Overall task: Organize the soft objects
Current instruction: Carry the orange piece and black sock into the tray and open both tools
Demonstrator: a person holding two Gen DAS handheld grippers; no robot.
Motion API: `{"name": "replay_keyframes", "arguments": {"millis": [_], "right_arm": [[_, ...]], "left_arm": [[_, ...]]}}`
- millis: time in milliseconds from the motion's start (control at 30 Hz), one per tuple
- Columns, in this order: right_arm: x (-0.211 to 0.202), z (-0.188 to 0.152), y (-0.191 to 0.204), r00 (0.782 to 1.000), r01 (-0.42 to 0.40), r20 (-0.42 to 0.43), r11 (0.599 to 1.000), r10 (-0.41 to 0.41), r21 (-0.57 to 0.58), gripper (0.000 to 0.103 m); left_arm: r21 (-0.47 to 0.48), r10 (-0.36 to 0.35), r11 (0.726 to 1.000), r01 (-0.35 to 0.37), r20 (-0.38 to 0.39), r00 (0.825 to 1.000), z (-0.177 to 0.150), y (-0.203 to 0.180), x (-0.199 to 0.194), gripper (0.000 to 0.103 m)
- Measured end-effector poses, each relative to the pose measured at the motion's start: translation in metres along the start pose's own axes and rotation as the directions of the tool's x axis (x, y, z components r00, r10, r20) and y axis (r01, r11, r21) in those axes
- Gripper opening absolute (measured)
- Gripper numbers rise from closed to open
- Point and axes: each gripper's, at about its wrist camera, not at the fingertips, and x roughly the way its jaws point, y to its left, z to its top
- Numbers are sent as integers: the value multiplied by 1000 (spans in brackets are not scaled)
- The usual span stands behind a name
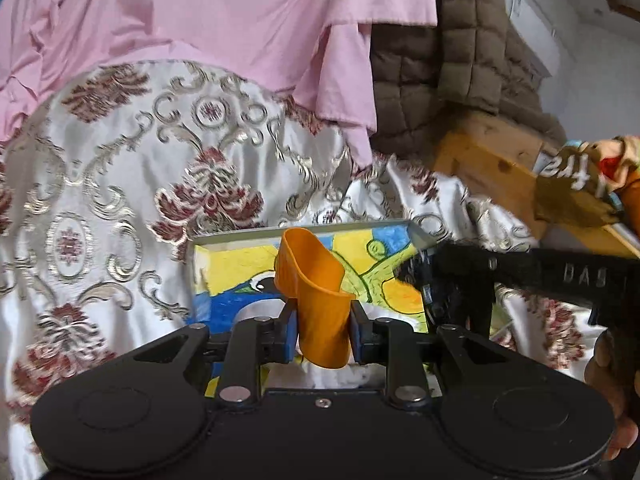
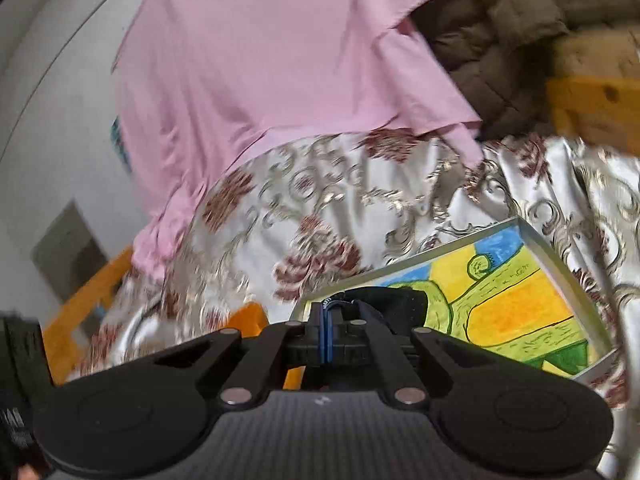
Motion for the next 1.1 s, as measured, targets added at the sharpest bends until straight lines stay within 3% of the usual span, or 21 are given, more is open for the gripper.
{"name": "replay_keyframes", "arguments": {"millis": [333, 667, 767, 867, 933, 1100], "right_arm": [[39, -9, -43, 993, 92, -90, 990, -82, 106, 2], [44, -16, -48, 982, 134, -149, 984, -117, 116, 11], [43, -15, -49, 978, 148, -168, 982, -127, 120, 18], [40, -15, -51, 974, 162, -177, 979, -139, 127, 32], [38, -15, -53, 972, 171, -185, 976, -144, 137, 43], [29, -11, -55, 974, 172, -180, 971, -141, 166, 55]], "left_arm": [[-25, 0, 1000, -3, -109, 994, -7, -1, 64, 29], [-50, 18, 998, -26, -159, 987, -15, 5, 77, 39], [-54, 33, 998, -42, -168, 985, -14, 4, 75, 45], [-53, 49, 997, -60, -181, 982, -15, 4, 72, 49], [-56, 59, 996, -70, -181, 982, -16, 4, 69, 57], [-85, 73, 992, -90, -181, 981, -16, 6, 58, 60]]}}
